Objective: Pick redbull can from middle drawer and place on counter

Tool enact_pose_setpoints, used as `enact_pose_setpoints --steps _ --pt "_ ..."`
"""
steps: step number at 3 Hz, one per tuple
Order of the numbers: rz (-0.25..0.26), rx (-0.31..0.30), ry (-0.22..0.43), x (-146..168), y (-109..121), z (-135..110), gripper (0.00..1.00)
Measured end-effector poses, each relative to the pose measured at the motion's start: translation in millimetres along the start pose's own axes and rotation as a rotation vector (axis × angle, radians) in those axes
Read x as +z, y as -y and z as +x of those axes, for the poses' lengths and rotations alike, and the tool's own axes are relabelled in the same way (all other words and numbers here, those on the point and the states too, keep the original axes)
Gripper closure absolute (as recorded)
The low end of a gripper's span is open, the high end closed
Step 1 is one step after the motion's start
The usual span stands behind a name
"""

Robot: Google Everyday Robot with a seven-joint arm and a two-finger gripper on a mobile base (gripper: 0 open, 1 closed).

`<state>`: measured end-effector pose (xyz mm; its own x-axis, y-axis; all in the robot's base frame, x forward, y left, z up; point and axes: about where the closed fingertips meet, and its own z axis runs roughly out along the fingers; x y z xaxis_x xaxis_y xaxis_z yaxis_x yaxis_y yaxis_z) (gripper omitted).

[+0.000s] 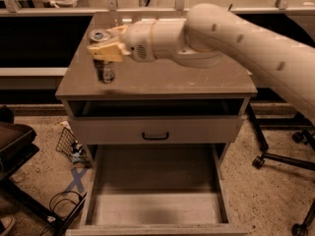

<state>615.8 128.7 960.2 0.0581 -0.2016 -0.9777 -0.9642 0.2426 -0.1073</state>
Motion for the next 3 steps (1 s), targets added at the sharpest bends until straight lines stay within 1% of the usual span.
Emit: enact_pose_setpoints --steps 1,2,3 --pt "-0.058 0.044 -0.011 48 9 22 1.0" --pt "-0.058 0.045 -0.01 49 9 22 1.0" --pt "-0.031 0.064 0.005 53 23 24 1.0"
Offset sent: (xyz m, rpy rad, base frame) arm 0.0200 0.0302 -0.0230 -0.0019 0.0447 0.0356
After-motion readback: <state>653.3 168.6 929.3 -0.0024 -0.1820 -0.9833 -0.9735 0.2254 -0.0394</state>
